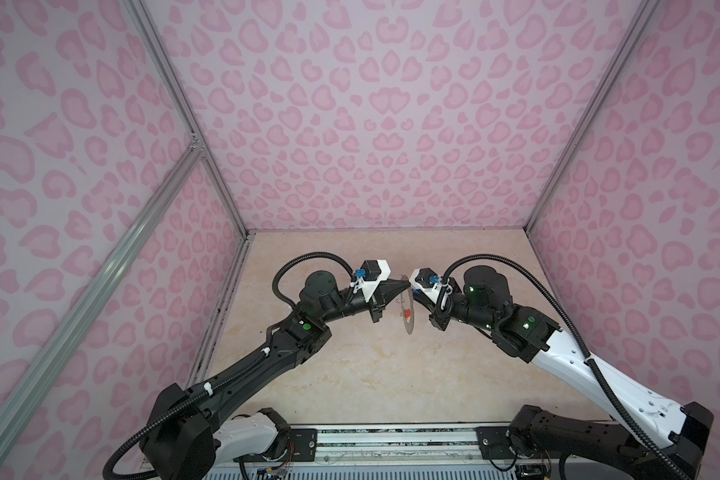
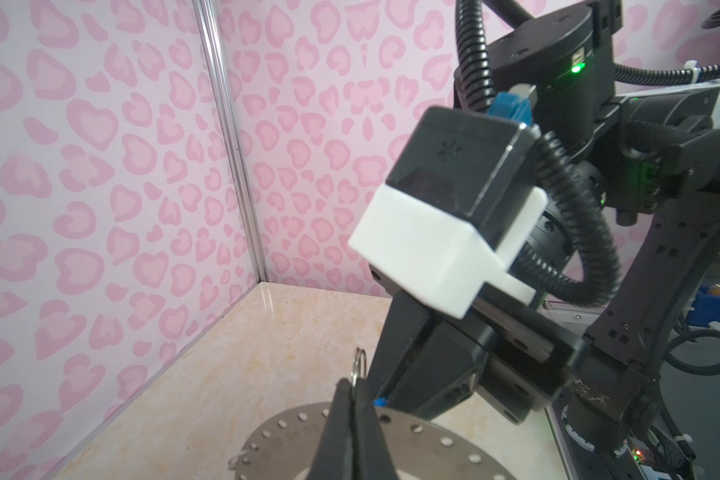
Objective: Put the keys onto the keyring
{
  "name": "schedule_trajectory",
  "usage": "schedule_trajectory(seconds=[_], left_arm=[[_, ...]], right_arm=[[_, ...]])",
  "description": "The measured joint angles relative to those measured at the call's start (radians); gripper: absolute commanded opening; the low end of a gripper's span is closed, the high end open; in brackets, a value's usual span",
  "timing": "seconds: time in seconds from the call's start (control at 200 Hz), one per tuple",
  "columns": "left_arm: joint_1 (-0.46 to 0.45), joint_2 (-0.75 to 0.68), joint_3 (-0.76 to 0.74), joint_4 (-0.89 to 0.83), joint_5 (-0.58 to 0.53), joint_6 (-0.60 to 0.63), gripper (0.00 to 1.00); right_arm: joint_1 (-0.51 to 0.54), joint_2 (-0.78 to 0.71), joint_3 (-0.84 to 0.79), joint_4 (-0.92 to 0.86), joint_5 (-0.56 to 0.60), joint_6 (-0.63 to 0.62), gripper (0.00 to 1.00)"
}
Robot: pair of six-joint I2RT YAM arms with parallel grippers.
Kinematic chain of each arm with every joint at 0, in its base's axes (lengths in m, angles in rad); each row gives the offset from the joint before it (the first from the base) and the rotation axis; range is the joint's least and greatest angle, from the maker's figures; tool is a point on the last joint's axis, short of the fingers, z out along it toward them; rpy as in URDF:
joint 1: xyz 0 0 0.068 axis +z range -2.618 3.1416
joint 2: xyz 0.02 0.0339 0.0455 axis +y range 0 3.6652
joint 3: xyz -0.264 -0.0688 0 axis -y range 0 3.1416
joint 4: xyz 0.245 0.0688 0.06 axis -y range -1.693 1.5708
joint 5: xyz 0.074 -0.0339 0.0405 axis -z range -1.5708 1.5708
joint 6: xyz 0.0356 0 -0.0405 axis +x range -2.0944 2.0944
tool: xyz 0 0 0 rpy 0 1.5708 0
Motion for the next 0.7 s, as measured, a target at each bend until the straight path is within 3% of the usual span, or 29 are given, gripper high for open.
schedule_trajectory(seconds=[0.31,0.7], left_arm=[[0.0,0.013,-0.003,0.037,0.04,0.006,0.03],[0.0,0.013,-0.003,0.023,0.005,0.054,0.03]], right_arm=[[-0.009,-0.004,0.031,-0.014,-0.03,-0.01,0.0],[-0.026,-0.016,0.067,-0.085,-0.042,-0.024,0.0]])
